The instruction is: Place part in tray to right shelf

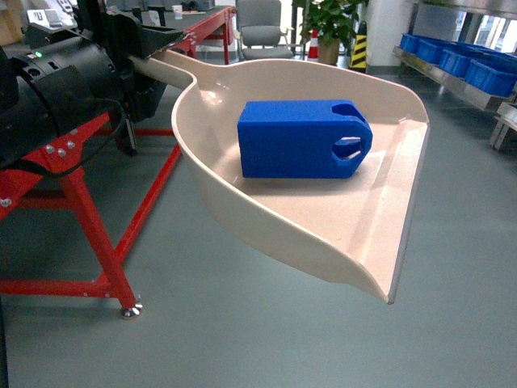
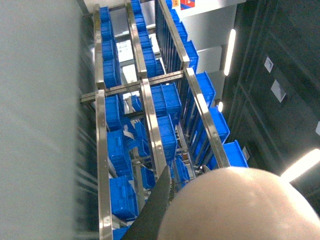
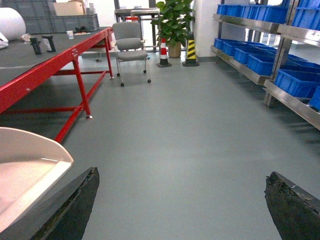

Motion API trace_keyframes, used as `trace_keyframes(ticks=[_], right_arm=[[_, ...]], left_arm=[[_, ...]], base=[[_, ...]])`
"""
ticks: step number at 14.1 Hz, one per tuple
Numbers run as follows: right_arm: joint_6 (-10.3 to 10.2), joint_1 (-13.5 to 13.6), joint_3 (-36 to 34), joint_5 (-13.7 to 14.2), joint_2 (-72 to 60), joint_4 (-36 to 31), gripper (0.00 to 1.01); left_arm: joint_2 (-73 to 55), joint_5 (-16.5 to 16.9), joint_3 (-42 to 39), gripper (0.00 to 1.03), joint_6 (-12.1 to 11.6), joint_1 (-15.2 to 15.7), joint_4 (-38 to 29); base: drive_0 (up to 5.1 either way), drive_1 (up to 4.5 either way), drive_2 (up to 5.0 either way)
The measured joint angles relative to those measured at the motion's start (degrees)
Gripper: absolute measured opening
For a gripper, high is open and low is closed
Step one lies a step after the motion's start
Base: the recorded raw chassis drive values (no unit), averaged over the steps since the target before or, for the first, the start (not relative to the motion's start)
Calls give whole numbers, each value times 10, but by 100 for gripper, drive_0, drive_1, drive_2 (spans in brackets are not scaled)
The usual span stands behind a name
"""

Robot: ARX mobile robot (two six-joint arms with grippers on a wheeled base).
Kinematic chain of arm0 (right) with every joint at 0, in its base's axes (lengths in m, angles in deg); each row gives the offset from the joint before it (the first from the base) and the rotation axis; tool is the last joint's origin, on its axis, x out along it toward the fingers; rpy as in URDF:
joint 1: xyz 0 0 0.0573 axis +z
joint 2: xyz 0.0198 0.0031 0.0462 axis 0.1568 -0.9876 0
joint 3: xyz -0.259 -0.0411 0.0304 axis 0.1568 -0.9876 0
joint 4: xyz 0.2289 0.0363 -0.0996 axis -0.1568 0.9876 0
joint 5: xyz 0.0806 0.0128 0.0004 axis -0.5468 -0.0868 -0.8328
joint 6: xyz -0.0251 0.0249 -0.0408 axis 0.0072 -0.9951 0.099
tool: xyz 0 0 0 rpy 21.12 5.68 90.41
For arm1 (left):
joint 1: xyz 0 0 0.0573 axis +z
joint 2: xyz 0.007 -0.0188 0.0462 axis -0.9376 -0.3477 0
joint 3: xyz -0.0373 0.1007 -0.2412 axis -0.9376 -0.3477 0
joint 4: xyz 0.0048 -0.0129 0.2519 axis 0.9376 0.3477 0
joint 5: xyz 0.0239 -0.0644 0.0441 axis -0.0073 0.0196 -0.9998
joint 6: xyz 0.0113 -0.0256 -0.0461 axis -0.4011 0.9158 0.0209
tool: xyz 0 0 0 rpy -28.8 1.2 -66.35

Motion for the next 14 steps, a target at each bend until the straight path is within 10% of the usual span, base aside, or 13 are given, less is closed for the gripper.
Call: trace_keyframes(ticks=[8, 14], right_arm=[[0, 0, 0, 0, 0, -1, 98], [0, 0, 0, 1, 2, -1, 98]], left_arm=[[0, 0, 0, 12, 0, 1, -1], [0, 0, -1, 12, 0, 3, -1]], base=[[484, -348, -139], [0, 0, 0]])
